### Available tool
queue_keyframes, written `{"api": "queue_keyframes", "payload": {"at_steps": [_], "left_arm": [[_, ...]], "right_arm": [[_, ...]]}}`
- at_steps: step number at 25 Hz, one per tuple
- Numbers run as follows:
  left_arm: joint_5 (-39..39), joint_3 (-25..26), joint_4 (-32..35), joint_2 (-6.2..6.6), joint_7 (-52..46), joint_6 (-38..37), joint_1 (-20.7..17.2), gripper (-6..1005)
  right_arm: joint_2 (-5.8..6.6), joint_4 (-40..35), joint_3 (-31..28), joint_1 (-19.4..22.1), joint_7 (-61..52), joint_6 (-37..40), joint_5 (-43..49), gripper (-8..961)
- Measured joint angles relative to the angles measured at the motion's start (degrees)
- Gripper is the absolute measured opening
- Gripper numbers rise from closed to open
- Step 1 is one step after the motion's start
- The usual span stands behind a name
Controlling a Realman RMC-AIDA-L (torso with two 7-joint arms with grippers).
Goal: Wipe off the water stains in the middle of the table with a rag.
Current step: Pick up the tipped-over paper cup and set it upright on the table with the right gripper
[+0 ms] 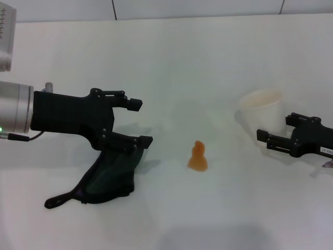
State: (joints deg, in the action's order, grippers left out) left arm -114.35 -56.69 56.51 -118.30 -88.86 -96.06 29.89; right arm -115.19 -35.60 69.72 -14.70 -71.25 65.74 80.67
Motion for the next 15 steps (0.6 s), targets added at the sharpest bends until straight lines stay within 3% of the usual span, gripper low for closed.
{"api": "queue_keyframes", "payload": {"at_steps": [13, 15], "left_arm": [[-0.21, 0.06, 0.09, 0.01, 0.0, -0.01, 0.33, 889], [-0.23, 0.04, 0.09, 0.0, -0.01, -0.01, 0.42, 889]], "right_arm": [[0.23, 0.04, -0.58, 1.91, -1.42, 0.92, 0.06, 743], [0.24, -0.02, -0.57, 2.5, -1.43, 1.03, 0.06, 830]]}}
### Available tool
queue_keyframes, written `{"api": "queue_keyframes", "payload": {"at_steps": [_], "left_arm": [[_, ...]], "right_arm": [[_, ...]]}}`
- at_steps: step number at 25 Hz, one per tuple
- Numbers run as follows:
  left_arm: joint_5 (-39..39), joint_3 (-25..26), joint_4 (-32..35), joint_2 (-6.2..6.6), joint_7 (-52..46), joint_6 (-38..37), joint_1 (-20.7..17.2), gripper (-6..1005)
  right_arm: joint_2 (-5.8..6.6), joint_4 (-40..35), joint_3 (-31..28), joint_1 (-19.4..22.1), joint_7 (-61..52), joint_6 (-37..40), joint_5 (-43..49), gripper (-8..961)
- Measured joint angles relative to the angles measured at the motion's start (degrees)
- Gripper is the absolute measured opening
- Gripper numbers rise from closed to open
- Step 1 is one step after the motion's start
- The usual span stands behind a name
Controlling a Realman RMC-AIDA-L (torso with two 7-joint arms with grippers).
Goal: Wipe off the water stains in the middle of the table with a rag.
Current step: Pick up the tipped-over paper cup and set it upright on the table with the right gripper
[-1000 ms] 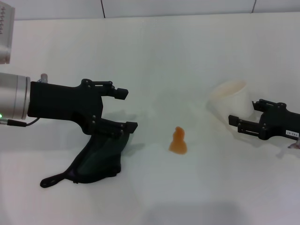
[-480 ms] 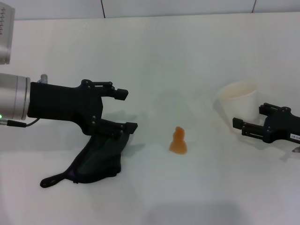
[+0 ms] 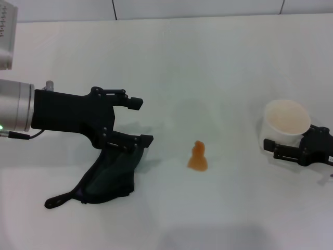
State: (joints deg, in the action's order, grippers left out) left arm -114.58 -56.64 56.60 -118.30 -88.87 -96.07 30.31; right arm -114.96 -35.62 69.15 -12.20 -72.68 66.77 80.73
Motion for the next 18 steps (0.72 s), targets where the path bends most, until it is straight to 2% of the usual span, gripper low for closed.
{"api": "queue_keyframes", "payload": {"at_steps": [1, 18], "left_arm": [[0.0, -0.01, 0.0, 0.0, -0.02, 0.0, 0.06, 889], [-0.12, -0.13, 0.0, 0.01, -0.08, 0.0, 0.47, 890]], "right_arm": [[0.0, -0.11, 0.0, 0.28, 0.0, 0.11, 0.0, 874], [-0.07, -0.5, 0.07, 1.22, -1.37, -0.32, 1.78, 875]]}}
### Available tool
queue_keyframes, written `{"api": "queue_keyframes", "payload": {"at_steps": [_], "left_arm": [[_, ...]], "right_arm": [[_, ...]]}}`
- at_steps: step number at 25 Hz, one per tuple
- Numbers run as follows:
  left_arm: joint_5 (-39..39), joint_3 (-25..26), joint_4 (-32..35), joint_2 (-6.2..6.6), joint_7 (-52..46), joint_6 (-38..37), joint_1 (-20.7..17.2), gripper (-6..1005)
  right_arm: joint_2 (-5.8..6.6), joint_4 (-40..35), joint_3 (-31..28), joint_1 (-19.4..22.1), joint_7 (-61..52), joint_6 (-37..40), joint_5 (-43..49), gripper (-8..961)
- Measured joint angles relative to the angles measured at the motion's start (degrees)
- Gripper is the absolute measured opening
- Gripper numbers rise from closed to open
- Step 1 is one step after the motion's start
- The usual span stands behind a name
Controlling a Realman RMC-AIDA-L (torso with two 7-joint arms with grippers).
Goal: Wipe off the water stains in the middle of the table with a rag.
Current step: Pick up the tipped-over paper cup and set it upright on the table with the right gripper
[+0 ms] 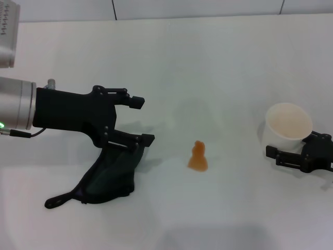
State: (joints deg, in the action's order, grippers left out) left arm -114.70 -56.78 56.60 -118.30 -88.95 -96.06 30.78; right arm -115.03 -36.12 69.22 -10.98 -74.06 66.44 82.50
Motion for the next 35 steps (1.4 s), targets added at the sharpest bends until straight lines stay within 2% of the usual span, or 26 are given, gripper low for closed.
{"api": "queue_keyframes", "payload": {"at_steps": [6, 35], "left_arm": [[-0.05, 0.0, 0.0, 0.0, 0.0, 0.0, -0.01, 889], [0.27, 0.11, -0.01, 0.09, 0.4, 0.0, 0.38, 889]], "right_arm": [[-0.03, -1.67, -0.03, 1.27, -0.14, 0.36, 0.34, 875], [0.04, -3.47, 0.41, 1.65, 0.27, -0.51, 1.17, 876]]}}
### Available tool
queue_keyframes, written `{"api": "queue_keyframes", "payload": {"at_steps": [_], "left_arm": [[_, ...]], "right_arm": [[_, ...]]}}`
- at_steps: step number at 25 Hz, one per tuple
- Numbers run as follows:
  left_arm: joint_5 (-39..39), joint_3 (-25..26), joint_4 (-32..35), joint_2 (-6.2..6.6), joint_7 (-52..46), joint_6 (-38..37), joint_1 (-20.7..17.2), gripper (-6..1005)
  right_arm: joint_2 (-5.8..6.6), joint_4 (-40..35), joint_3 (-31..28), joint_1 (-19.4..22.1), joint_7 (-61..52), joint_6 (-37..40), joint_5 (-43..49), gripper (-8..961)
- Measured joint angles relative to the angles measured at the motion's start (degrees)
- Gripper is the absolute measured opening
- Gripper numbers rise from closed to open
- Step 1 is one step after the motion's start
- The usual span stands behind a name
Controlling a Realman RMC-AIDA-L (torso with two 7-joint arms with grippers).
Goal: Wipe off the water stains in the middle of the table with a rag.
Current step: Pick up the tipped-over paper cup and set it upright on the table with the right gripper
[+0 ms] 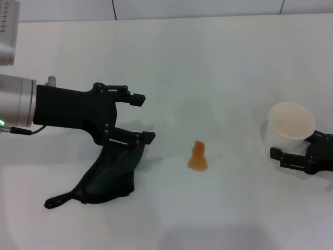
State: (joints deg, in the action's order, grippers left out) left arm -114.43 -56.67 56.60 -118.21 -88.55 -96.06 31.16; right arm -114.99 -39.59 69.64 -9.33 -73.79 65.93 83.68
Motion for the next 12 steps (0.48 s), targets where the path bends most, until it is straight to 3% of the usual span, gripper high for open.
{"api": "queue_keyframes", "payload": {"at_steps": [12], "left_arm": [[0.01, 0.09, 0.0, 0.09, 0.04, 0.0, -0.05, 890]], "right_arm": [[-0.06, -0.79, -0.28, -0.08, 2.16, 0.26, 1.61, 874]]}}
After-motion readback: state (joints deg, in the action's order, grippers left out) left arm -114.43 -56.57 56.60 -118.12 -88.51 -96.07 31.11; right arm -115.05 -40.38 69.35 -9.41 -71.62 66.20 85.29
